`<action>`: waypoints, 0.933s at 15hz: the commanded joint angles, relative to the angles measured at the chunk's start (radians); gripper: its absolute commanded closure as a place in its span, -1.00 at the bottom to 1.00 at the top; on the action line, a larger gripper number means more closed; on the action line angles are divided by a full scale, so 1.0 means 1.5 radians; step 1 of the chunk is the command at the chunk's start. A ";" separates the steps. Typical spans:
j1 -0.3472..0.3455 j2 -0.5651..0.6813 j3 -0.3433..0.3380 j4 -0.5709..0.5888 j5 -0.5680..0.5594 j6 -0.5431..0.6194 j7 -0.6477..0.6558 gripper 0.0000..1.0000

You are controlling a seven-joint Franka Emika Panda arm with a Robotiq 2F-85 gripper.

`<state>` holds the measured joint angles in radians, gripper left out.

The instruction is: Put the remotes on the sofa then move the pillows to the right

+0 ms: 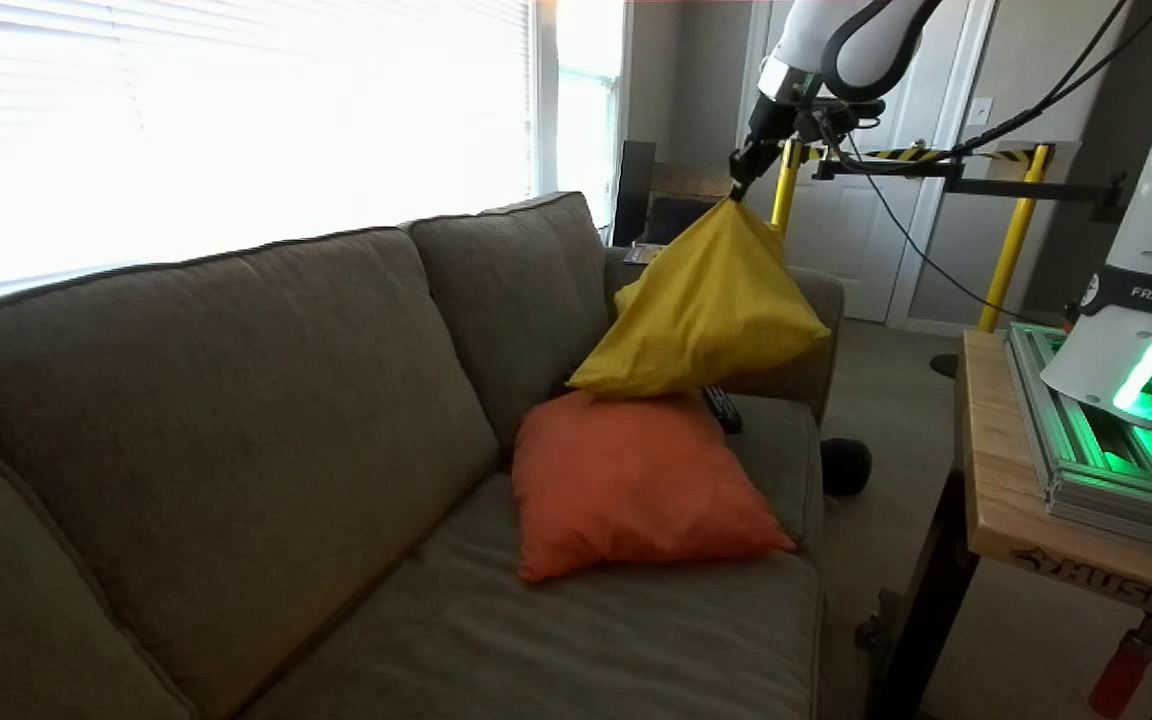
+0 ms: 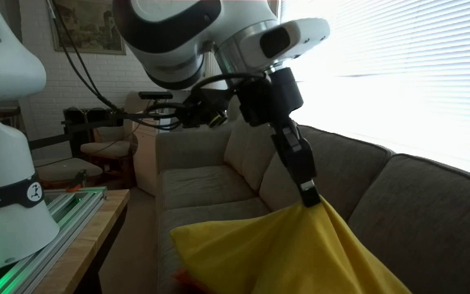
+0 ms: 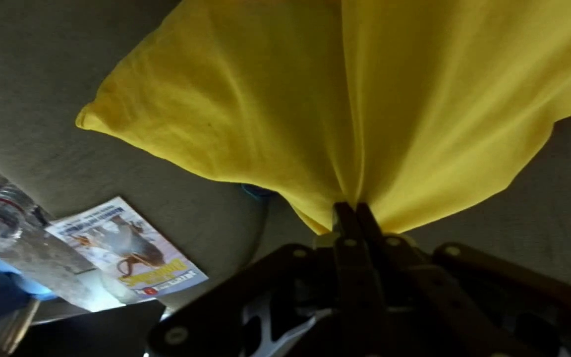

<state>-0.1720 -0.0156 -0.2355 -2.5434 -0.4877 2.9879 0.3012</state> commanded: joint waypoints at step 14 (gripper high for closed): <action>-0.074 0.041 -0.031 0.084 -0.312 -0.040 0.590 0.99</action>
<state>-0.2813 -0.0033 -0.2828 -2.4932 -0.8775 2.9149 1.0258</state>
